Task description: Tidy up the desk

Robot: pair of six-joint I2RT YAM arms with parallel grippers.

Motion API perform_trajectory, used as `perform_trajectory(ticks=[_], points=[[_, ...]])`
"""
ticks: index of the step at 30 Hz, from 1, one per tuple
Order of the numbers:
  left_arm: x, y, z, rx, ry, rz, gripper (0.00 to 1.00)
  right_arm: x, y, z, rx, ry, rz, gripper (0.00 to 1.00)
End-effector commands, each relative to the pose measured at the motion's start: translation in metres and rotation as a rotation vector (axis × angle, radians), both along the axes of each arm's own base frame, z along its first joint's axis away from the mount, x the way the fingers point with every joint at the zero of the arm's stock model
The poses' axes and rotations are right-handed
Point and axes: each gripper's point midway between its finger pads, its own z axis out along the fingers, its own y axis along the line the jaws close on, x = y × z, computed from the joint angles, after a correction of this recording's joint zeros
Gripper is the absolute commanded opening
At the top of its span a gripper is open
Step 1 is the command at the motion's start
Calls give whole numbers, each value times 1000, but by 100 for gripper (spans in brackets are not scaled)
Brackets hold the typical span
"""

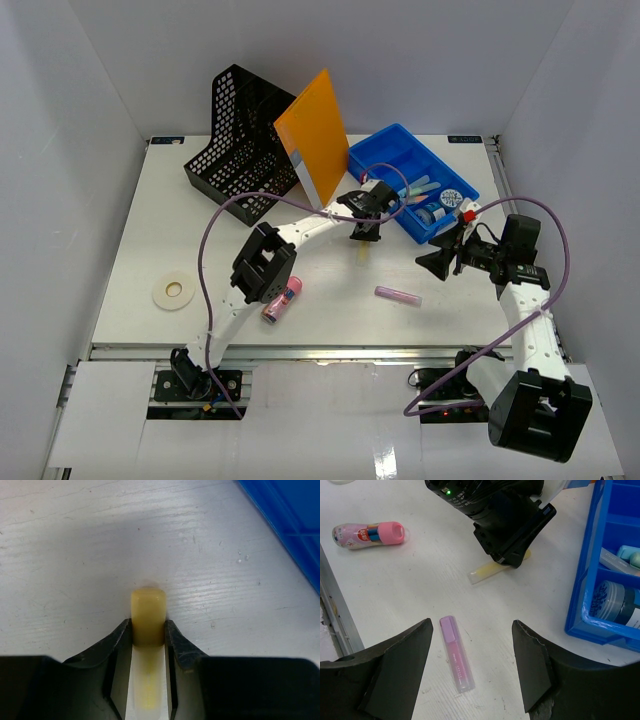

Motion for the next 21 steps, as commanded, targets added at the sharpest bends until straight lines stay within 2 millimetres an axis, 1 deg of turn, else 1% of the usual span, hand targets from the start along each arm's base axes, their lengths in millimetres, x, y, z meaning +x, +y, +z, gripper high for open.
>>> perform_trajectory(ticks=[1, 3, 6, 9, 11, 13, 16, 18, 19, 21], points=[[-28, 21, -37, 52, 130, -17, 25, -5, 6, 0, 33, 12, 46, 71], [-29, 11, -19, -35, 124, -16, 24, -6, 8, -3, 51, 51, 51, 70], [-33, -5, 10, -207, 114, -28, 20, -6, 13, -4, 85, 112, 66, 68], [-35, -13, 37, -370, 105, -11, 15, -2, 21, -5, 118, 214, 44, 65], [-36, -24, 58, -485, 94, -24, 15, 15, 23, -4, 131, 263, -30, 63], [-39, -29, 74, -570, 90, -26, 15, 32, 23, -6, 128, 330, -143, 63], [-41, -36, 97, -690, 80, -30, 14, 47, 31, 1, 165, 382, -205, 63], [-44, -39, 105, -746, 85, -33, 14, 50, 44, 4, 174, 393, -193, 63], [-44, -41, 112, -776, 86, -39, 14, 51, 51, 4, 172, 390, -181, 62], [-44, -44, 122, -821, 91, -47, 14, 56, 57, 1, 168, 402, -194, 62]])
